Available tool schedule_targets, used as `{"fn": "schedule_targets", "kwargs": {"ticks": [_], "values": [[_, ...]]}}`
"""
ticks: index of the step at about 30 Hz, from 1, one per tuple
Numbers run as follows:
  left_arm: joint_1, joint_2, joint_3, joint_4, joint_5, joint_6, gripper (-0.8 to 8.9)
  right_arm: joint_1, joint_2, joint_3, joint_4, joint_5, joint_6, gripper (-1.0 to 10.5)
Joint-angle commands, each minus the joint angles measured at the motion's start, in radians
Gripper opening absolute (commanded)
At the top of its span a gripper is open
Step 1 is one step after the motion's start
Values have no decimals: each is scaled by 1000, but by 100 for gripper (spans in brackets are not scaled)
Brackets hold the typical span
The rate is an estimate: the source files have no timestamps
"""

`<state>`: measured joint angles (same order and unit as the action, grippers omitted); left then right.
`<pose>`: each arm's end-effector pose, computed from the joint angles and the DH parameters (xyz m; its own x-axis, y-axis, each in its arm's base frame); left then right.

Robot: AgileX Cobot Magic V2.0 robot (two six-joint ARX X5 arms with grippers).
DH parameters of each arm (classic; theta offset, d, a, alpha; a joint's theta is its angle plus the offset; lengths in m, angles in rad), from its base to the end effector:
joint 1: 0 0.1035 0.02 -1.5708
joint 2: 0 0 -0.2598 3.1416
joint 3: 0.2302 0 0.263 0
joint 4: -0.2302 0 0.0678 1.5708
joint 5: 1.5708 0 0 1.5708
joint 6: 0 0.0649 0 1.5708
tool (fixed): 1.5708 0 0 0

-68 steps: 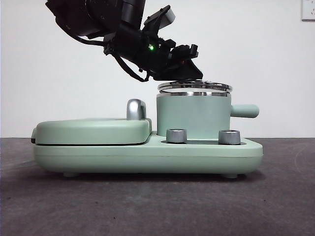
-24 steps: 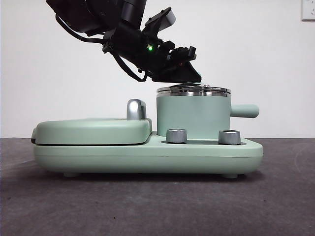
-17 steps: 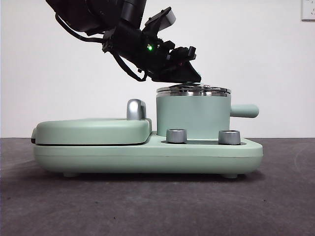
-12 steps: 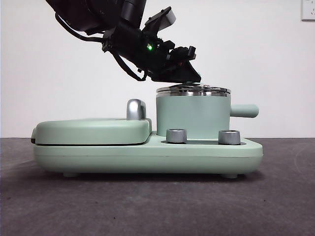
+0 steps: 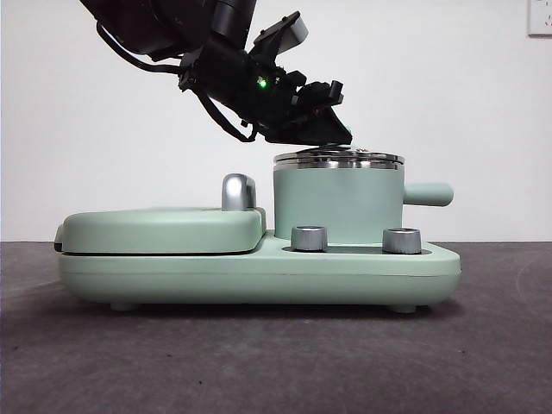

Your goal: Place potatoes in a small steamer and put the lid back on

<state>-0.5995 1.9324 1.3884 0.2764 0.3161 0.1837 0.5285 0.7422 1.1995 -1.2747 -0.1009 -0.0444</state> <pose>0.3906 -0.2914 0.2311 0.5814 -0.7738 -0.2513 0.8105 0.5779 0.0954 0.1024 0.0673 0.3495 0.5370 0.4302 -0.7257 -0.5886 0.8073 0.0430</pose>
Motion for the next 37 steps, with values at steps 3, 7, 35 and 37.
{"fn": "schedule_targets", "kwargs": {"ticks": [3,7,35,37], "values": [[0,11,10,-19,2,8,165,6,8,8,10,4,12,96],[0,11,10,-14,2,8,283,6,8,8,10,4,12,96],[93,-366,9,-491,59,-58,346,6,8,8,11,3,12,122],[110,-392,9,-556,106,-55,342,6,8,8,14,3,12,151]]}}
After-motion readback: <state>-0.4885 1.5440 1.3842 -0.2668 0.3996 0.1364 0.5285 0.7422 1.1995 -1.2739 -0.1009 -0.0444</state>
